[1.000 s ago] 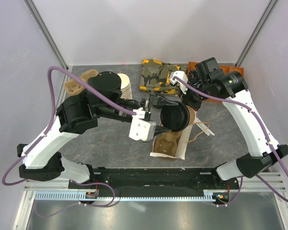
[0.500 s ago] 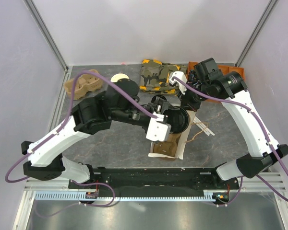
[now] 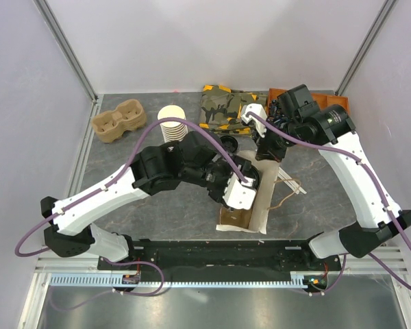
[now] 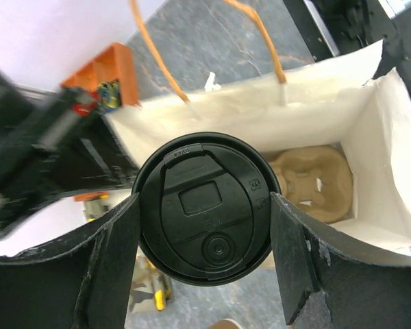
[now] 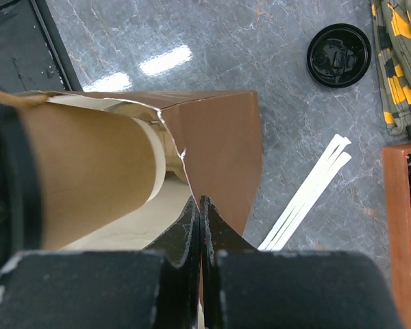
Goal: Pack the takeout coffee
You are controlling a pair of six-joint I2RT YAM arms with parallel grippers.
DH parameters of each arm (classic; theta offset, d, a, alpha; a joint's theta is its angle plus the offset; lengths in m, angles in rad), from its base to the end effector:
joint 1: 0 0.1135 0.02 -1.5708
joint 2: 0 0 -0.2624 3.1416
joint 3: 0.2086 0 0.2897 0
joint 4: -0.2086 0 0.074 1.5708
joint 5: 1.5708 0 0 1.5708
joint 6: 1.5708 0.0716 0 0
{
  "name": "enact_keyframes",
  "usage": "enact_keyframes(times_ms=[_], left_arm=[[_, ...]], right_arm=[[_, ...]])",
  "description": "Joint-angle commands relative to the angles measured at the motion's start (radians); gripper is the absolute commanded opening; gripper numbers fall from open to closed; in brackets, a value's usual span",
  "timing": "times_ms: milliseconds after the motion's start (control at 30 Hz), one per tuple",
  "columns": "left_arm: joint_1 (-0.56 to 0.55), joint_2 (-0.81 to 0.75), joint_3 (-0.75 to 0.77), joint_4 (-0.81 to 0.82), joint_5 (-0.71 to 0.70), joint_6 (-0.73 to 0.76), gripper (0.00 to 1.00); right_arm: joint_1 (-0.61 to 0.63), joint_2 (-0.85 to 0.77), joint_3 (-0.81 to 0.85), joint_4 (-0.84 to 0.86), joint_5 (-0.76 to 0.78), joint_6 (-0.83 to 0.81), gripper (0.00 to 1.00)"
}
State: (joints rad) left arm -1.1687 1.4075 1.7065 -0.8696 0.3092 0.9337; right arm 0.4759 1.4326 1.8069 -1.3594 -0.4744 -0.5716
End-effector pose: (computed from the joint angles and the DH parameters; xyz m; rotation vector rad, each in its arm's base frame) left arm 0.1170 -0.3308 0.4364 1.9475 0.9041 -0.4682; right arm 0.2533 0.1674 0.4181 -1.3976 2.0583 0.5634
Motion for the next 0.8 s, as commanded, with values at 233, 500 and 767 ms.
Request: enact_keyframes(times_ms=[233,500,767], left_arm=[[-0.006,-0.004,-0.191,0.155,-0.054,0.08,0.36],[-0.008,-0.05,-0.291,0.285,-0.016,0.099,0.34],[-0.04,-0.038,-0.194,0.216,-0.01,0.131,0.34]], right_arm=[[0.009,-0.029,-0.023,-0.041,-0.059,0.033,0.0],[0.009,-0.067,-0.086,0.003,-0.105,0.006,0.0],[0.012,-0.017,-0.076,0.031,-0.012,0.073,0.0]])
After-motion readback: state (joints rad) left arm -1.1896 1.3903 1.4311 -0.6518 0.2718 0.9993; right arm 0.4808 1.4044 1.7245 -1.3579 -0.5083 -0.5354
